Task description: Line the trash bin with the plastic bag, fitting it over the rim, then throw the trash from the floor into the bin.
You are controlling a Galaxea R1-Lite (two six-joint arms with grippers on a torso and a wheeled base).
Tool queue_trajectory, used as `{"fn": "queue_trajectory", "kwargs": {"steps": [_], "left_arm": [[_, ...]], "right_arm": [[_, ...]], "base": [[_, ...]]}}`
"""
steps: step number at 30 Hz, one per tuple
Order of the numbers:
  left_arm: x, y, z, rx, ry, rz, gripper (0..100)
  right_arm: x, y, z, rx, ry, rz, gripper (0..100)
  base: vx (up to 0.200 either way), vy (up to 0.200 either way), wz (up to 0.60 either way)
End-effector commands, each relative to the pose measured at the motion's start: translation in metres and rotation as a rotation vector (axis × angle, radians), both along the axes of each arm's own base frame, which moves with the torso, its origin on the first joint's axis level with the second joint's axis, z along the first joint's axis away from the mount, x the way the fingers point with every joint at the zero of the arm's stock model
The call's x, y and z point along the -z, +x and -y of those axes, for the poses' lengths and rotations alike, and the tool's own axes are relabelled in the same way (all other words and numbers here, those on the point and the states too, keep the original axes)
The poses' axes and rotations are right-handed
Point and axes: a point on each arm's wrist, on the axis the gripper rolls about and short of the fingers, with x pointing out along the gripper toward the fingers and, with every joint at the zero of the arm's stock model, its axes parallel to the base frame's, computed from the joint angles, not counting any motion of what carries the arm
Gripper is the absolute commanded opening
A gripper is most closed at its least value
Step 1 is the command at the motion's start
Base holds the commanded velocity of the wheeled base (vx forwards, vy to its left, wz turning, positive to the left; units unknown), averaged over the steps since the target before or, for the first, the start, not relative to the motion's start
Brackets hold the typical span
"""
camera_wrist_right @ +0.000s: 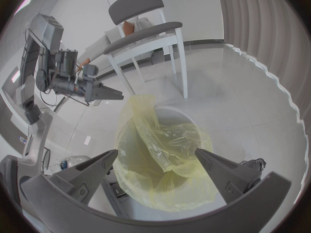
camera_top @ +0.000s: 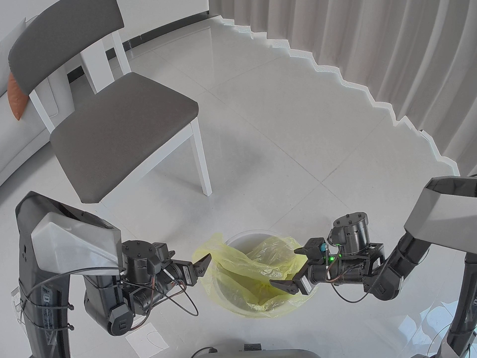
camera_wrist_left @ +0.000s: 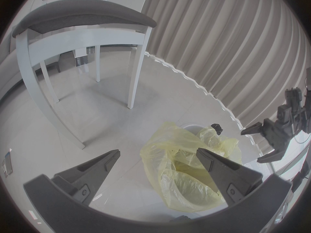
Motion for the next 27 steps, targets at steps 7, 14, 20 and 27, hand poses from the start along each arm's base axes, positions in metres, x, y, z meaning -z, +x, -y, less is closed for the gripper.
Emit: {"fn": "queue_trajectory", "kwargs": {"steps": [7, 14, 20, 27], "left_arm": [[-0.033, -0.013, -0.008, -0.039, -0.028, 0.078, 100], [-0.035, -0.019, -0.011, -0.054, -0.023, 0.070, 100], [-0.036, -0.026, -0.015, -0.067, -0.032, 0.050, 100], [-0.037, -0.028, -0.026, -0.099, -0.036, 0.034, 100]], "right_arm": [[0.044, 0.028, -0.024, -0.046, -0.053, -0.015, 100], [0.043, 0.041, -0.032, -0.069, -0.089, -0.019, 100], [0.046, 0.048, -0.038, -0.101, -0.115, 0.005, 0], [0.040, 0.051, -0.045, -0.117, -0.120, 0.017, 0]], "base": [[0.000, 0.000, 0.00], [0.000, 0.000, 0.00], [0.000, 0.000, 0.00], [0.000, 0.000, 0.00]]}}
